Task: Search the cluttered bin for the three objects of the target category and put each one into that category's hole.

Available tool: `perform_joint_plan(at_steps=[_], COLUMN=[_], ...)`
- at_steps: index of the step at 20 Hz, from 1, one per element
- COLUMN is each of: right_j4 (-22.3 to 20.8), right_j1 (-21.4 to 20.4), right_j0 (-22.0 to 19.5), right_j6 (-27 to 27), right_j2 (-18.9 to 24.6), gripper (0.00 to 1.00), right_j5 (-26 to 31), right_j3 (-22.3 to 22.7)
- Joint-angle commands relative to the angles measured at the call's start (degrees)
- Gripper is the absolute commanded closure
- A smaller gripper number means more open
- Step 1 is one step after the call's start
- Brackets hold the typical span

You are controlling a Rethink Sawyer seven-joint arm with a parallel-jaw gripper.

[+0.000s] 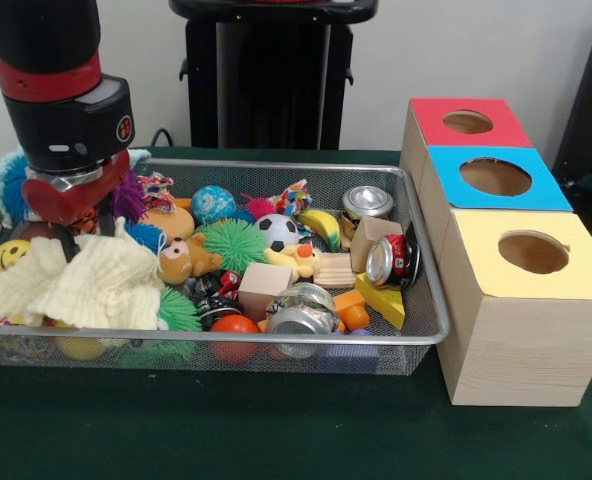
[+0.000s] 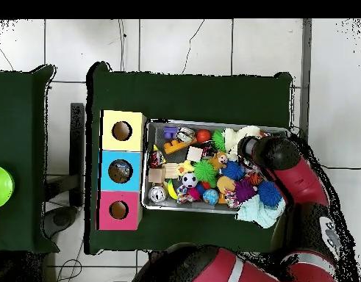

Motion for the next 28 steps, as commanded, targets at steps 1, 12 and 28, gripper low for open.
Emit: perform_joint_plan(at_steps=[1,12,28], right_j4=[1.0,0.5,-0.4], right_j1=[1.2,2.1,1.9], right_j0=[0.4,1.0,-0.1], right_j6=[8.2,8.8,6.6], right_j2=[3.2,2.2,1.9], gripper=[0.00,0.00,0.00], right_j5=[1.5,2.0,2.0], right_j3=[1.6,0.4,0.4])
